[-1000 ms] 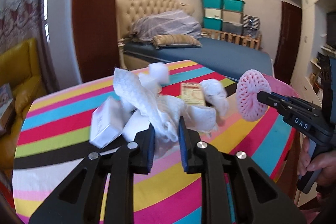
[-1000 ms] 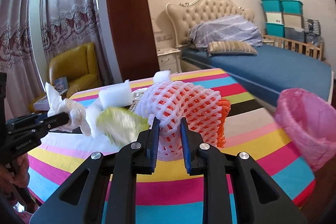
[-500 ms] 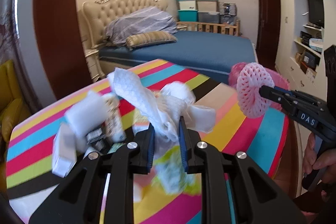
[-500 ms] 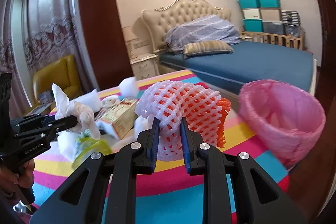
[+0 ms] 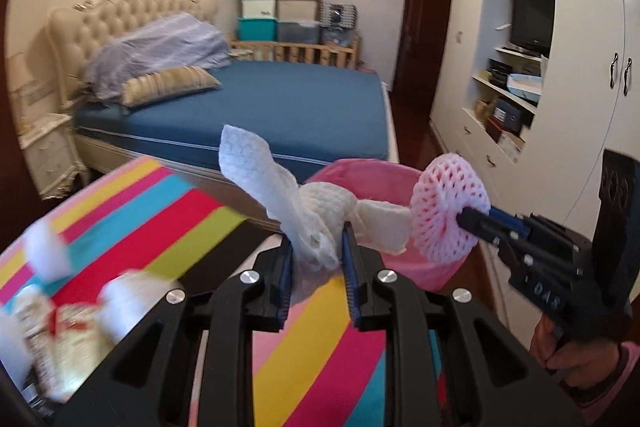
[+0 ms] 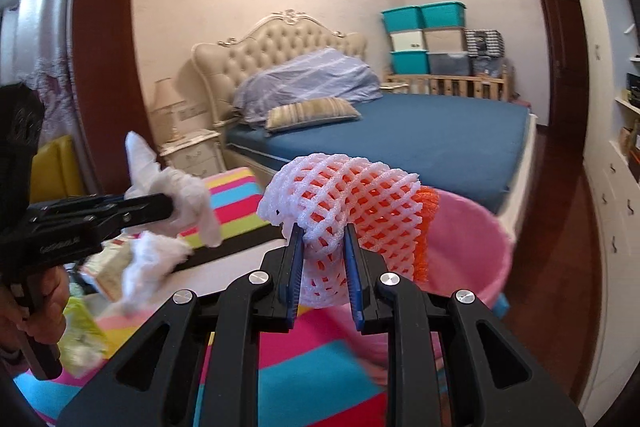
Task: Collect trash
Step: 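Carry the foam net and tissue with both tools over the pink bin, then open both tools to drop the net and tissue into the bin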
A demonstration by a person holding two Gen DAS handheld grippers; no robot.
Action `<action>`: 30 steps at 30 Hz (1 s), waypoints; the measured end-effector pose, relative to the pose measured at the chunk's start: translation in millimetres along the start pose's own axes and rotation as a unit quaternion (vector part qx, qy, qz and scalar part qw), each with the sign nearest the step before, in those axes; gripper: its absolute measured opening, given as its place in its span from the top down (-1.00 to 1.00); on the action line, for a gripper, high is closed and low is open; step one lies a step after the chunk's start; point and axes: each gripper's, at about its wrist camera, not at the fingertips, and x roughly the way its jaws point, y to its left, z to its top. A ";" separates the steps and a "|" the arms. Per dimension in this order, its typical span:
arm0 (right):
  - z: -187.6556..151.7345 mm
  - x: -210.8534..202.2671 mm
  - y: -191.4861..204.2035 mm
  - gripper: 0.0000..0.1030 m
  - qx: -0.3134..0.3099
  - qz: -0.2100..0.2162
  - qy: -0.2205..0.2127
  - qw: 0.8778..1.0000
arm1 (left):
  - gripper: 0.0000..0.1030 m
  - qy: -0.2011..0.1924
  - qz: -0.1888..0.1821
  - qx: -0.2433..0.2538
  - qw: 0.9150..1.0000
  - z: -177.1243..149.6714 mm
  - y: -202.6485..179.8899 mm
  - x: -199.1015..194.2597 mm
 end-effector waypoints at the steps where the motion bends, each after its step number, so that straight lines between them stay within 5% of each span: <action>1: -0.1 4.3 -6.9 0.58 -0.005 -0.006 0.003 1.000 | 0.56 0.002 -0.005 0.003 1.000 5.3 -5.3 12.5; 10: -7.2 26.2 -48.8 0.55 0.011 -0.025 0.013 1.000 | 0.47 0.030 -0.020 0.020 0.999 35.6 -36.2 107.6; 14: -14.6 34.0 -56.1 0.44 0.015 -0.024 0.023 0.999 | 0.07 0.047 -0.032 0.022 0.998 42.0 -38.5 134.2; 16: -17.9 37.7 -61.1 0.03 0.021 -0.033 0.030 0.999 | -0.29 0.046 -0.026 0.023 0.998 44.9 -39.7 142.8; 17: -19.1 35.7 -64.6 -0.25 0.025 -0.035 0.027 0.999 | -0.36 0.043 -0.020 0.021 0.999 45.3 -39.0 143.2; 18: -20.2 32.9 -67.2 -0.28 0.030 -0.038 0.021 0.999 | -0.36 0.042 -0.019 0.017 0.999 46.1 -37.5 143.5; 23: -24.9 21.3 -65.8 -0.28 0.037 -0.041 0.023 0.998 | -0.49 0.031 0.000 0.017 0.999 44.6 -27.5 120.4; 26: -27.0 8.6 -54.7 -0.29 0.037 -0.032 0.022 0.999 | -0.72 0.008 0.022 0.019 1.000 42.3 -20.5 88.1; 30: -23.0 -5.0 -32.8 -0.35 0.027 -0.007 0.017 0.999 | -0.75 -0.022 0.047 0.019 0.998 39.8 -8.8 34.6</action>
